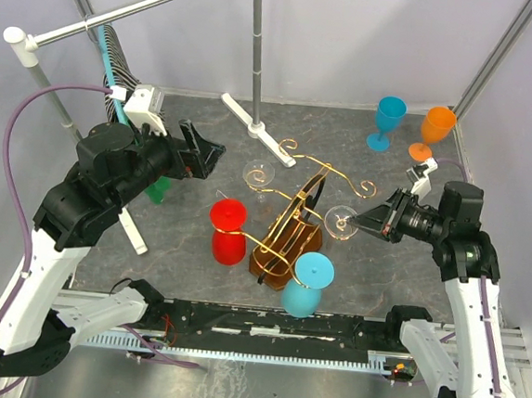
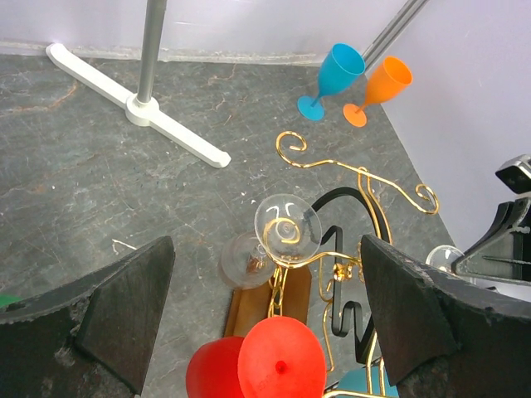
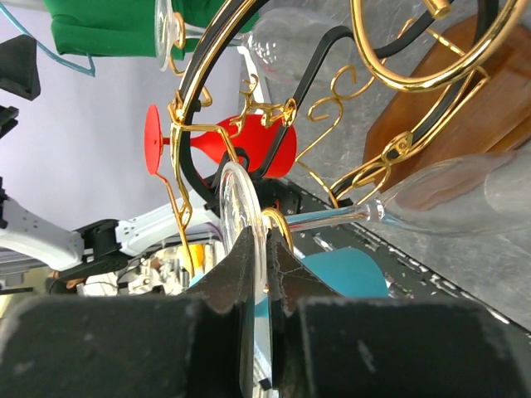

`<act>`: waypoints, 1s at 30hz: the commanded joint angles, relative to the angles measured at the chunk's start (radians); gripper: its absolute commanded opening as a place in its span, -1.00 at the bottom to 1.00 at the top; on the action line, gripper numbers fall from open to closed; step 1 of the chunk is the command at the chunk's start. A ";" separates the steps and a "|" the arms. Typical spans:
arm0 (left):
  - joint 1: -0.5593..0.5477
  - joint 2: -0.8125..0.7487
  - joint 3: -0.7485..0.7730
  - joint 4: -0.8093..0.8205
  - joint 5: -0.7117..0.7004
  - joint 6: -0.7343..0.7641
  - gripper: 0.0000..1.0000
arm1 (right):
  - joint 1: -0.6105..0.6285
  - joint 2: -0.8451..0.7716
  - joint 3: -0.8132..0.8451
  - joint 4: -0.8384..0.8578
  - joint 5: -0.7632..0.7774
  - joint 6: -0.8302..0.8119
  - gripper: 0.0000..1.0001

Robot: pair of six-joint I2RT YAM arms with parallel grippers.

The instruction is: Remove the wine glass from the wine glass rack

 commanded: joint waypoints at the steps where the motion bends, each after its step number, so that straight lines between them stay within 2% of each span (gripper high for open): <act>1: -0.006 -0.012 0.000 0.045 0.008 -0.009 0.98 | 0.002 -0.003 0.008 0.061 -0.055 0.022 -0.88; 14: -0.005 -0.015 -0.004 0.045 0.007 -0.006 0.98 | 0.002 -0.020 0.128 -0.170 0.009 -0.120 -0.89; 30: -0.005 -0.012 -0.015 0.061 0.019 -0.003 0.98 | 0.004 -0.073 0.094 -0.160 -0.063 -0.062 -0.94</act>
